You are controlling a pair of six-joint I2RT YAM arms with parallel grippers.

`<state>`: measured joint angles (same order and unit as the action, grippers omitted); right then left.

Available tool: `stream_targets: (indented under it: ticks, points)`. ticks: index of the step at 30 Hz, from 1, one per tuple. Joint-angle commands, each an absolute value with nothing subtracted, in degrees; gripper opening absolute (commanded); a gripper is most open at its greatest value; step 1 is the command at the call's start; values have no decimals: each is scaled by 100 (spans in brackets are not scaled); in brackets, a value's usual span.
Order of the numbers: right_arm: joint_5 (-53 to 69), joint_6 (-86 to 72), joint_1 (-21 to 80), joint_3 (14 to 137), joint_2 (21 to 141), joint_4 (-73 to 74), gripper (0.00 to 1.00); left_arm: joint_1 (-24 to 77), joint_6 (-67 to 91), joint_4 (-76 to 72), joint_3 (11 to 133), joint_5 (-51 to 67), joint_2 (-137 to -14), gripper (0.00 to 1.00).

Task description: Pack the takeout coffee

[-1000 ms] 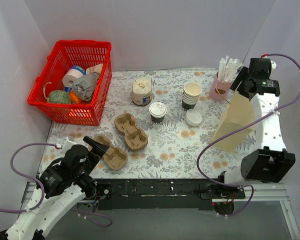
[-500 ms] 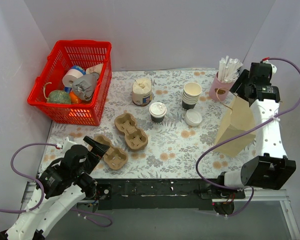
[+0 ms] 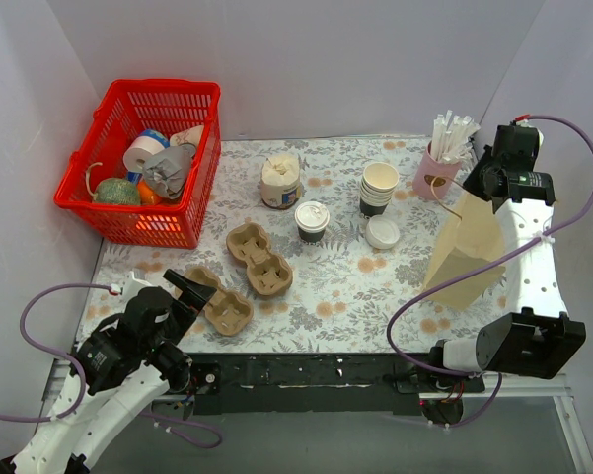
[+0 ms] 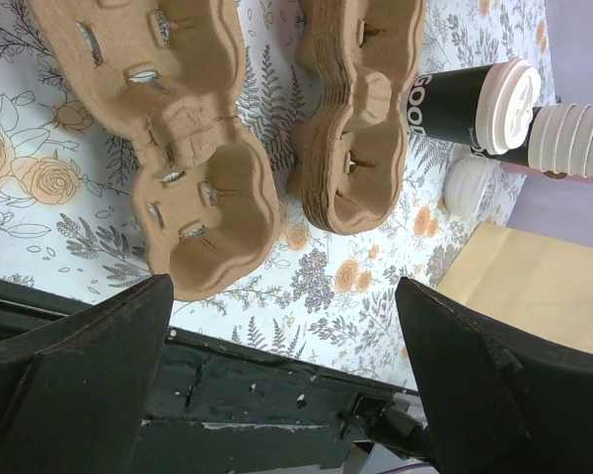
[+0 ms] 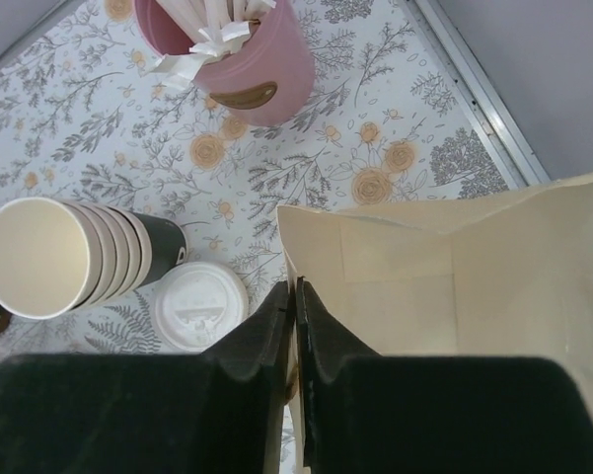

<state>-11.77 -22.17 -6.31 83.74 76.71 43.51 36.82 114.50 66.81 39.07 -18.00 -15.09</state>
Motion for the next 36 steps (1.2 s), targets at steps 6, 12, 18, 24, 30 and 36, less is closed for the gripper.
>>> stream_targets:
  ticks: [6,12,18,24,30,36]
  points:
    - [-1310,-2127,-642,8990,7304,4710,1,3656,11681,6688,3938,-1819,-1450,98]
    - [-1143,-1750,-221,10571,7540,5430,1,3656,11637,6653,3946,-1793,-1494,98]
    - [-2829,-1661,2055,12557,8603,6317,1,3648,11628,6635,3946,-1793,-1486,98]
    - [-3674,-1023,3382,12502,8808,5549,1,3648,11742,6767,3946,-1846,-1336,98]
    - [-3919,-19,4595,11567,8350,3992,1,3647,11830,6812,3911,-1881,-1222,98]
    - [-4640,728,5317,11251,8130,3359,1,3647,11821,6820,3911,-1872,-1318,98]
